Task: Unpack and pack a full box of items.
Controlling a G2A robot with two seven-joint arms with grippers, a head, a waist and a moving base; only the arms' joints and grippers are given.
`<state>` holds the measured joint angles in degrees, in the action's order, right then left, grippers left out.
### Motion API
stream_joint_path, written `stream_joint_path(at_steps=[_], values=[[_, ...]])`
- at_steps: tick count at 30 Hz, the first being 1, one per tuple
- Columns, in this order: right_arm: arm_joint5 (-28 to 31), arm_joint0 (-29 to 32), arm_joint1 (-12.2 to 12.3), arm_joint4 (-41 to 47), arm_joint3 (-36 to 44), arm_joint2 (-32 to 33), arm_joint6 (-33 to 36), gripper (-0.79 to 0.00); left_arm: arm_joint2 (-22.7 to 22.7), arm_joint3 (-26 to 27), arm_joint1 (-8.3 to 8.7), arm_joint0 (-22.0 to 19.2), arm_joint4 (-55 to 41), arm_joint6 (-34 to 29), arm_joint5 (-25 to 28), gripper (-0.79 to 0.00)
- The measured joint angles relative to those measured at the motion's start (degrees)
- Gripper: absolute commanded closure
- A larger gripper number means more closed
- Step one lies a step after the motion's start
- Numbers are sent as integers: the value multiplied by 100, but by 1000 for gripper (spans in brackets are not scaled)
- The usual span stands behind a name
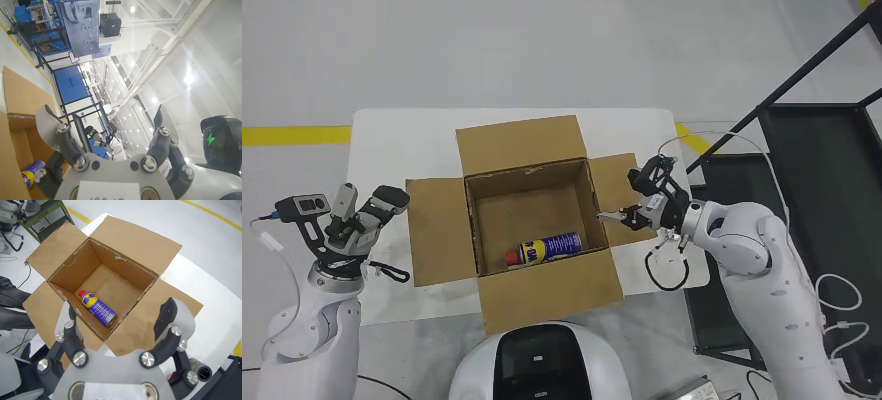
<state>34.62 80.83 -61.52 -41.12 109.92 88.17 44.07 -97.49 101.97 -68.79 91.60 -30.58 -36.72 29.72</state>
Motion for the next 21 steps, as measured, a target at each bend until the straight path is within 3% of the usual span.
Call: stream_joint_path(at_steps=[12, 21], values=[[40, -1, -2, 8, 21, -43, -11, -785, 0, 0, 0, 0, 0, 0, 0, -785], [1114, -1256, -48, -267, -405, -1531, 655, -785, 0, 0, 0, 0, 0, 0, 0, -785]])
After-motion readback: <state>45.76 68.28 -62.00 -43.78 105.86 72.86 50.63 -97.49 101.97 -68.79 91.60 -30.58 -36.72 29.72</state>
